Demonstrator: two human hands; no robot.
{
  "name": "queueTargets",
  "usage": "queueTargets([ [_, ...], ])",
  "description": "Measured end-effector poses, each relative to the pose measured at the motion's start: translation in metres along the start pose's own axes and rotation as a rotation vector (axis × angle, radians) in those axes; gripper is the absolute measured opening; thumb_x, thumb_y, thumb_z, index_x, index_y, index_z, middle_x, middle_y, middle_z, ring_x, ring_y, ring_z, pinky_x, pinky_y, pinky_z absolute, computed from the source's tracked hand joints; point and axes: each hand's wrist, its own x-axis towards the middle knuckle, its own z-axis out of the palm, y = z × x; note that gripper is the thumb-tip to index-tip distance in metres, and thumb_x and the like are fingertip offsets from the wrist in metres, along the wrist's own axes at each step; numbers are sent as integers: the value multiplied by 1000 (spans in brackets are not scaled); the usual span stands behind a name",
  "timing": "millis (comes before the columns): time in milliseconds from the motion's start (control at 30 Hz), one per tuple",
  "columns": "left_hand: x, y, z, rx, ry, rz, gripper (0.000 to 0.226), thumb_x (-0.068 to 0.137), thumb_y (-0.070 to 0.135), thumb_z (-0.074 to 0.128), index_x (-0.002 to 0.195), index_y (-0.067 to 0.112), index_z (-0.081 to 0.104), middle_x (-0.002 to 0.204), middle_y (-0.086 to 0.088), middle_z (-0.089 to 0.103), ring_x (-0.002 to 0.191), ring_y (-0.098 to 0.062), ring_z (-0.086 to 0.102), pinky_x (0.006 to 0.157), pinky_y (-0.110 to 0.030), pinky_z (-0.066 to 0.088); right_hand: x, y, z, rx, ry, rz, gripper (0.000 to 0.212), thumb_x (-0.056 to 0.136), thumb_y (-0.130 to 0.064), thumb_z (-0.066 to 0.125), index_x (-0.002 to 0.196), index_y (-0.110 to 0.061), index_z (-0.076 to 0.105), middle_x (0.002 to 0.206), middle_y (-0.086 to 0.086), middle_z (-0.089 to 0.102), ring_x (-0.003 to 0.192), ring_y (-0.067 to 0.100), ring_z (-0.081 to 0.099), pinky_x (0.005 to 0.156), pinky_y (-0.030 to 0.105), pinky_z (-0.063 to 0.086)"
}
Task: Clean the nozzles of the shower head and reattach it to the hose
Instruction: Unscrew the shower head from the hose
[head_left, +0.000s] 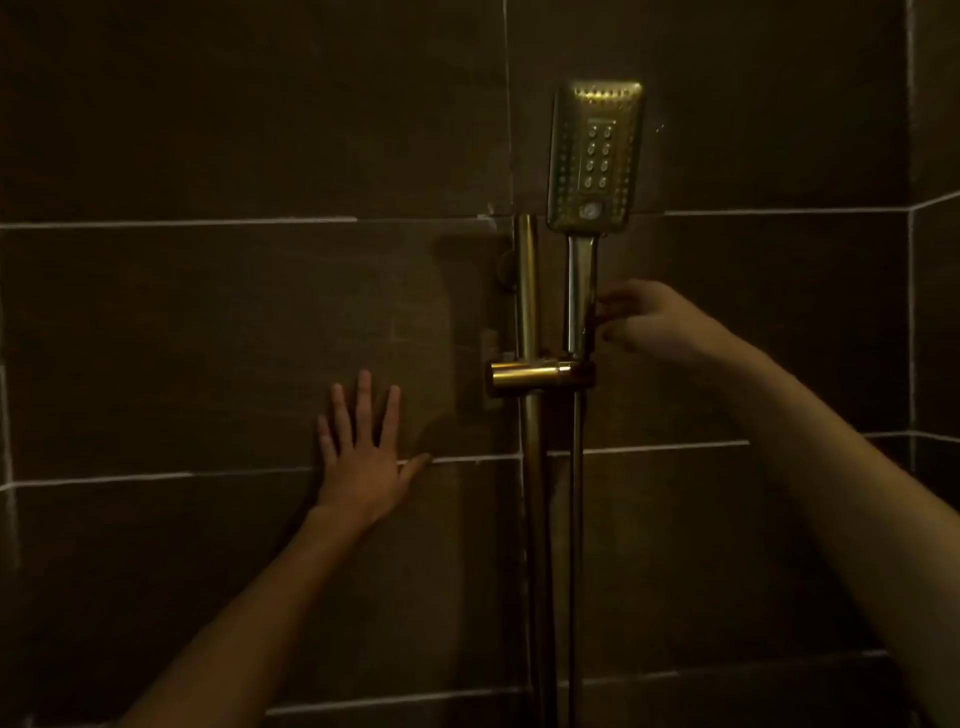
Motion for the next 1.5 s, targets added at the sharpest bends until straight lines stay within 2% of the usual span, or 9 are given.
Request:
queueTargets([
  [133,-3,-7,4,38,18,0,95,80,83,19,149,38,-28,162,-6,-29,145,-34,-32,113,-54,-20,5,-10,-3,402,-125,-13,40,92,-21,62,131,-20,51,119,3,65,106,17,66,91,40,55],
  [300,2,-1,0,33,-50,-4,106,81,78,39,148,33,-30,159,-9,-35,142,-37,-37,104,-50,-33,16,-10,5,561,-190,34,24,100,-22,50,122,-14,57,114,10,67,107,25,67,87,42,56],
  [633,-1,18,-16,0,-176,-71,105,87,72,39,141,23,-36,143,-10,-57,132,-41,-49,112,-65,-13,30,-27,0,473,-102,108,28,98,-8,50,126,-7,49,108,11,69,94,20,72,66,36,60],
  [967,-2,17,-28,19,-249,-83,104,87,74,37,136,24,-40,137,-8,-61,131,-40,-50,113,-65,-13,33,-42,-38,426,120,78,13,100,-14,46,104,-14,59,113,15,67,101,26,67,80,45,57],
  [1167,-1,14,-48,3,-370,-45,104,87,72,41,145,28,-34,137,-7,-61,134,-39,-45,116,-63,-9,-23,-8,-26,427,82,126,14,102,-13,44,103,-11,58,97,10,66,85,20,66,59,34,52],
  [1267,-8,21,-71,-50,-464,-71,93,92,56,53,157,24,-5,157,-13,-37,147,-38,-25,120,-54,3,-60,14,-9,465,44,161,15,102,-12,44,102,-9,59,91,7,67,84,20,67,62,36,57],
  [1333,-23,33,-86,-196,-473,-54,66,96,41,57,152,16,33,165,-18,6,151,-33,10,120,-41,19,-83,29,5,488,18,183,16,102,-12,45,106,-6,60,92,8,68,87,23,67,74,46,59],
  [1400,-54,49,-96,-362,-439,-31,41,96,27,59,134,12,58,145,-15,51,133,-27,47,105,-30,38,-107,42,18,486,-5,209,17,101,-13,47,108,-7,61,99,13,67,95,29,66,86,51,56],
  [1500,-118,76,-103,-544,-413,-70,23,95,21,62,116,19,70,117,-4,71,110,-19,64,90,-24,44,-146,57,35,501,-40,259,17,100,-14,49,109,-11,63,104,13,67,99,29,66,88,48,57],
])
